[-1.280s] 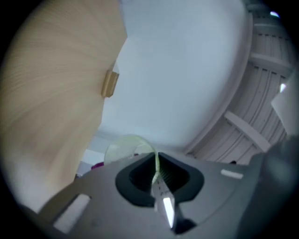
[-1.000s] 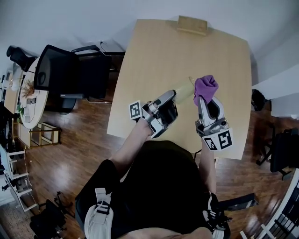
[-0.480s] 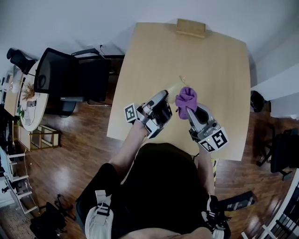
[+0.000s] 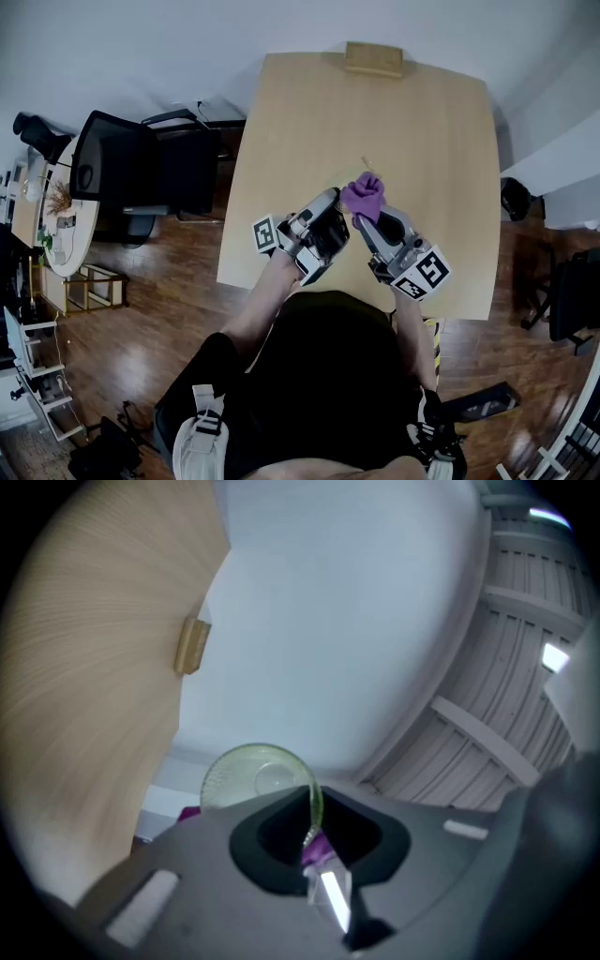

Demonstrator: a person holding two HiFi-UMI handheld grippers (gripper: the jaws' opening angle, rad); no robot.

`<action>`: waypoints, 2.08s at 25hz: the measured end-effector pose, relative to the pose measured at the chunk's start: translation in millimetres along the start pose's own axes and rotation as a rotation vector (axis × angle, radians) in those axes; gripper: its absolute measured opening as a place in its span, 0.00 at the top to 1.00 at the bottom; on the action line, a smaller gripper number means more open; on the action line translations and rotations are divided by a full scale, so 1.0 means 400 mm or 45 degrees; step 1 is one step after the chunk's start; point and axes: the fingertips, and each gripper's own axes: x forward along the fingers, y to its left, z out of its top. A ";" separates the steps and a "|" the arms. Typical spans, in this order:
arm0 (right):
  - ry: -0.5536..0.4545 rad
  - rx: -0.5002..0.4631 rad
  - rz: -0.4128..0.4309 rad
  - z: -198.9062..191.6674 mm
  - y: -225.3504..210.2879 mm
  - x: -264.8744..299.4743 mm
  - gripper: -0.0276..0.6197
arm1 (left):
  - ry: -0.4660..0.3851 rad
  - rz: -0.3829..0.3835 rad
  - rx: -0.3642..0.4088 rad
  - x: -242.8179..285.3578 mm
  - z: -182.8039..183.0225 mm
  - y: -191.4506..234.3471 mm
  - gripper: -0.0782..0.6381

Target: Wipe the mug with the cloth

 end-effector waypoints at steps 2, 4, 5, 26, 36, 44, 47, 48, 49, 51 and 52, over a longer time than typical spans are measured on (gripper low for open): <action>0.128 0.015 0.093 -0.074 0.045 0.011 0.87 | -0.011 -0.004 0.029 -0.005 0.021 -0.012 0.83; 0.112 0.103 0.066 -0.080 0.030 -0.002 0.87 | -0.019 -0.023 0.041 -0.014 0.036 -0.024 0.83; 0.044 0.180 0.006 -0.056 -0.004 -0.017 0.87 | -0.028 -0.046 0.038 -0.020 0.044 -0.031 0.83; -0.169 1.003 -0.236 -0.085 -0.123 -0.030 0.87 | 0.124 -0.306 0.274 -0.001 -0.004 -0.114 0.84; -0.295 0.909 0.039 0.011 -0.046 0.008 0.87 | 0.115 -0.365 0.277 -0.005 -0.014 -0.102 0.83; -0.445 1.130 0.025 0.057 -0.124 -0.070 0.87 | 0.326 -0.544 0.374 -0.045 -0.058 -0.170 0.84; -0.632 1.202 0.237 0.173 -0.100 -0.078 0.87 | 0.355 -0.562 0.389 -0.040 -0.075 -0.182 0.84; -0.636 1.217 0.286 0.186 -0.085 -0.069 0.87 | 0.372 -0.572 0.392 -0.038 -0.083 -0.185 0.84; -0.615 1.234 0.321 0.184 -0.069 -0.055 0.87 | 0.396 -0.584 0.394 -0.037 -0.093 -0.188 0.84; -0.546 1.295 0.355 0.148 -0.041 -0.025 0.87 | 0.450 -0.620 0.387 -0.036 -0.117 -0.197 0.84; -0.509 1.332 0.358 0.121 -0.031 -0.013 0.87 | 0.470 -0.644 0.379 -0.036 -0.126 -0.204 0.84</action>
